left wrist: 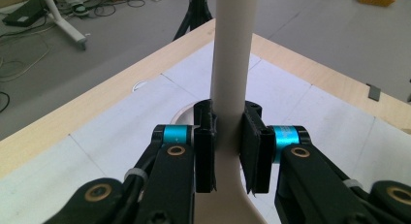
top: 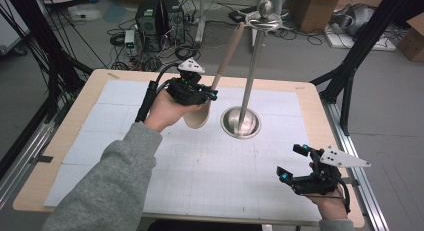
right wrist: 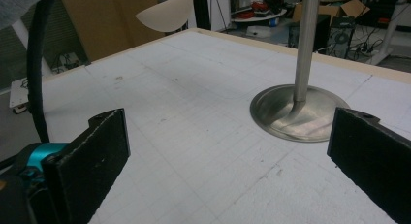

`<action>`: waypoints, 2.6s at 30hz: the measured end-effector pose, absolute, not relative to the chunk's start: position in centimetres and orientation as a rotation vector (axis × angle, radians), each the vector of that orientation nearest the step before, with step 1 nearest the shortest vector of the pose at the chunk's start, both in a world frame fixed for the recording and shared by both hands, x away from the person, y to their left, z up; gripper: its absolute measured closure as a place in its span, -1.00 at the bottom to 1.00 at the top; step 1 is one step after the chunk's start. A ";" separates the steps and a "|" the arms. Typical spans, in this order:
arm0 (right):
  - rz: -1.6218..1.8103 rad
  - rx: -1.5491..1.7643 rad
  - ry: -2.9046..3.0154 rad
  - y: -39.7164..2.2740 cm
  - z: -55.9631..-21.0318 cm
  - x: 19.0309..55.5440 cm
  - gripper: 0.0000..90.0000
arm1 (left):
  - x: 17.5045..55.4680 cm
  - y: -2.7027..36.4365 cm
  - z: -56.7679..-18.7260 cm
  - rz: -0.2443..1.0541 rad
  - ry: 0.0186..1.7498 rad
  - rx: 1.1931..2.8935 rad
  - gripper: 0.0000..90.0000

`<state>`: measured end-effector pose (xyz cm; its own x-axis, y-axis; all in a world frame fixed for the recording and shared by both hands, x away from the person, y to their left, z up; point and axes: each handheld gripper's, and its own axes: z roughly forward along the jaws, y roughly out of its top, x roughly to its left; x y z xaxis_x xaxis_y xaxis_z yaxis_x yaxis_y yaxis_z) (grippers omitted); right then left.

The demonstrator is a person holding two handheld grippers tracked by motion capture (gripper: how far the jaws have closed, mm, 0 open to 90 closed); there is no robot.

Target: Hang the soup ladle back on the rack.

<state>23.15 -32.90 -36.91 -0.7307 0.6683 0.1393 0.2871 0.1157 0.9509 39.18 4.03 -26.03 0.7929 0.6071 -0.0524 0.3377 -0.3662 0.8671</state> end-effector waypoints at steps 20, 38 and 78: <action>1.650 0.943 2.057 -33.5 -37.0 22.6 -1.00 | 41.2 0.8 -27.6 0.331 0.715 1.949 0.70; 1.641 0.953 2.079 -33.2 -37.4 22.7 -1.00 | 38.7 7.4 -27.8 0.441 0.687 1.873 -0.66; 1.673 0.940 2.068 -32.2 -37.8 24.9 -1.00 | 32.0 23.4 -31.5 0.464 0.656 1.695 -0.96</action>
